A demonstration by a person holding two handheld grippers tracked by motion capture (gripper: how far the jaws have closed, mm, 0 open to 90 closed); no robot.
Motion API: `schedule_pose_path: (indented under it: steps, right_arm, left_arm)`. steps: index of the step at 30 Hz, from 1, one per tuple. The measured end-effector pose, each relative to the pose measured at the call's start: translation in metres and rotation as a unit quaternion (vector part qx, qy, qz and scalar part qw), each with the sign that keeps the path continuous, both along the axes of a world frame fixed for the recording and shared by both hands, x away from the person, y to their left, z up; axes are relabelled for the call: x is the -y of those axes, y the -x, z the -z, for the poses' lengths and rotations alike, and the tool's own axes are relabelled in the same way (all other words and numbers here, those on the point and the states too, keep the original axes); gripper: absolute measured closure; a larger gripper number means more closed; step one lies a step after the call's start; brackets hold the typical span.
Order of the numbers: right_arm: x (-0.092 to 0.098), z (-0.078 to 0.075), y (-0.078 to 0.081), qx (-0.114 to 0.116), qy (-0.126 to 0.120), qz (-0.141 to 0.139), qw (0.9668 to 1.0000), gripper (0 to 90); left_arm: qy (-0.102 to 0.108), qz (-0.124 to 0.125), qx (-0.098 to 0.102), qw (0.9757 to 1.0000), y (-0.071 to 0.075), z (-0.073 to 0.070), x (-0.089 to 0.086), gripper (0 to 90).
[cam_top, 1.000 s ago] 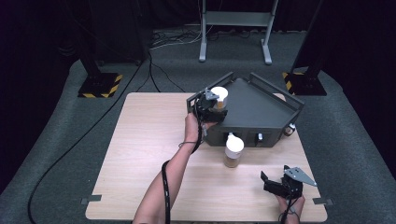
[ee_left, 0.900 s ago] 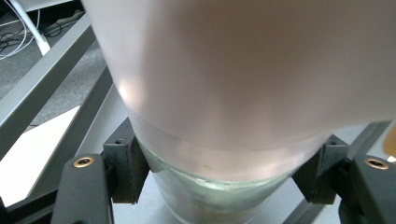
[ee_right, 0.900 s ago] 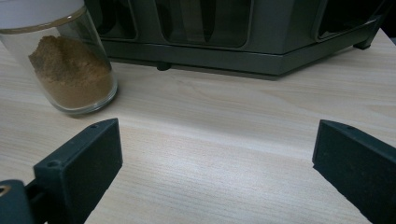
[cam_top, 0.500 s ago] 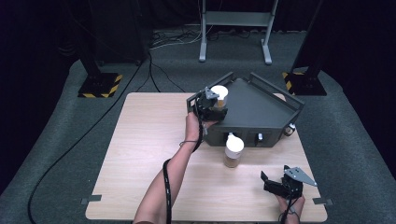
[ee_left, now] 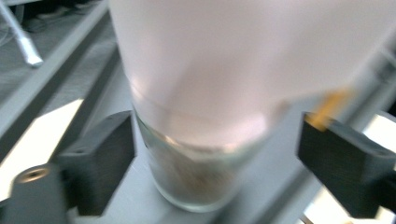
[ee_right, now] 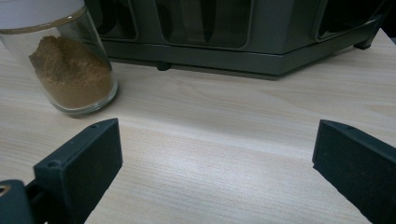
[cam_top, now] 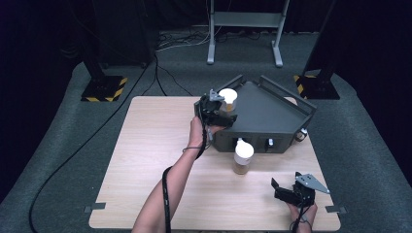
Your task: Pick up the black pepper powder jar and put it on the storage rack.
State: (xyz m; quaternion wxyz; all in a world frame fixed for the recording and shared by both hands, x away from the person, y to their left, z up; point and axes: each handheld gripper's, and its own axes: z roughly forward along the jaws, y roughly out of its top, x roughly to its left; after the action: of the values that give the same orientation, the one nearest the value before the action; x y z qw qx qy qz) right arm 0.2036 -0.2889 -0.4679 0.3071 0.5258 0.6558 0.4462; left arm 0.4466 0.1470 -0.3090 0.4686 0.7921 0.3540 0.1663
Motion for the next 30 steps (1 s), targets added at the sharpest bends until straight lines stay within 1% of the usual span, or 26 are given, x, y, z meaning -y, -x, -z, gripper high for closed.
schedule_pose_path:
  steps: [1,2,3,4,5,6,7,9,11,12,15,17,19,20,21,24,25,26,27,30]
  right_arm:
    - [0.000,0.000,0.000,0.000,0.000,0.000,1.0000,0.5]
    - [0.000,0.000,0.000,0.000,0.000,0.001,1.0000,0.5]
    - [0.000,0.000,0.000,0.000,0.000,0.000,1.0000,0.5]
    - [0.000,0.000,0.000,0.000,0.000,0.000,1.0000,0.5]
    - [-0.001,0.000,0.000,0.000,0.001,0.001,1.0000,0.5]
    - [-0.001,0.000,0.000,0.000,0.001,0.001,1.0000,0.5]
    - [-0.001,0.000,0.000,0.000,0.002,0.001,1.0000,0.5]
    - [-0.001,0.000,0.000,0.000,0.003,0.001,1.0000,0.5]
    - [-0.001,0.000,0.000,0.000,0.004,0.001,1.0000,0.5]
    - [-0.001,0.000,0.000,0.000,0.004,0.001,1.0000,0.5]
    - [-0.002,0.000,0.001,0.002,0.005,0.002,1.0000,0.5]
    - [-0.002,0.000,0.001,0.002,0.006,0.003,1.0000,0.5]
    - [-0.003,0.000,0.000,0.001,0.007,0.003,1.0000,0.4]
    - [-0.003,0.000,0.000,0.001,0.007,0.003,1.0000,0.4]
    - [-0.003,0.000,0.001,0.001,0.006,0.004,1.0000,0.5]
    - [-0.002,0.000,0.001,0.002,0.004,0.006,1.0000,0.5]
    - [-0.003,0.000,0.001,0.002,0.004,0.006,1.0000,0.5]
    - [-0.003,0.000,0.001,0.001,0.007,0.005,1.0000,0.5]
    - [-0.003,0.000,0.001,0.001,0.007,0.005,1.0000,0.5]
    - [-0.005,-0.001,0.000,-0.001,0.010,0.005,0.9999,0.4]
  left_arm:
    - [-0.002,0.002,-0.011,0.9999,0.000,-0.002,-0.002,5.9]
    - [-0.006,0.002,-0.020,0.9998,0.002,-0.005,-0.003,0.0]
    - [-0.002,0.011,-0.023,0.9997,0.004,-0.005,-0.008,0.0]
    - [-0.003,0.018,-0.024,0.9996,0.007,-0.006,-0.011,0.0]
    - [-0.009,0.018,-0.018,0.9996,0.012,-0.007,-0.013,0.0]
    - [-0.012,0.014,-0.011,0.9998,0.019,-0.007,-0.015,0.0]
    - [-0.008,0.013,-0.005,0.9999,0.024,-0.006,-0.019,0.0]
    - [-0.002,0.010,-0.004,0.9999,0.033,-0.004,-0.027,0.0]
    - [0.008,0.016,-0.002,0.9998,0.040,0.002,-0.038,0.0]
    - [0.005,0.017,-0.003,0.9998,0.045,0.004,-0.043,0.0]
    - [-0.004,0.010,0.002,0.9999,0.060,0.012,-0.053,0.0]
    - [-0.003,0.003,0.003,1.0000,0.071,0.021,-0.062,0.1]
    - [-0.003,-0.001,-0.003,1.0000,0.077,0.032,-0.073,0.1]
    - [-0.003,-0.008,-0.005,0.9999,0.082,0.041,-0.079,0.1]
    - [-0.004,-0.013,-0.009,0.9999,0.084,0.045,-0.082,0.1]
    - [0.001,-0.028,-0.029,0.9992,0.089,0.065,-0.097,0.1]
    - [-0.003,-0.034,-0.039,0.9987,0.091,0.071,-0.102,0.2]
    - [-0.012,-0.036,-0.045,0.9983,0.092,0.074,-0.104,1.2]
    - [-0.019,-0.045,-0.051,0.9975,0.094,0.078,-0.106,1.2]
    - [-0.033,-0.072,-0.064,0.9948,0.103,0.091,-0.115,1.2]
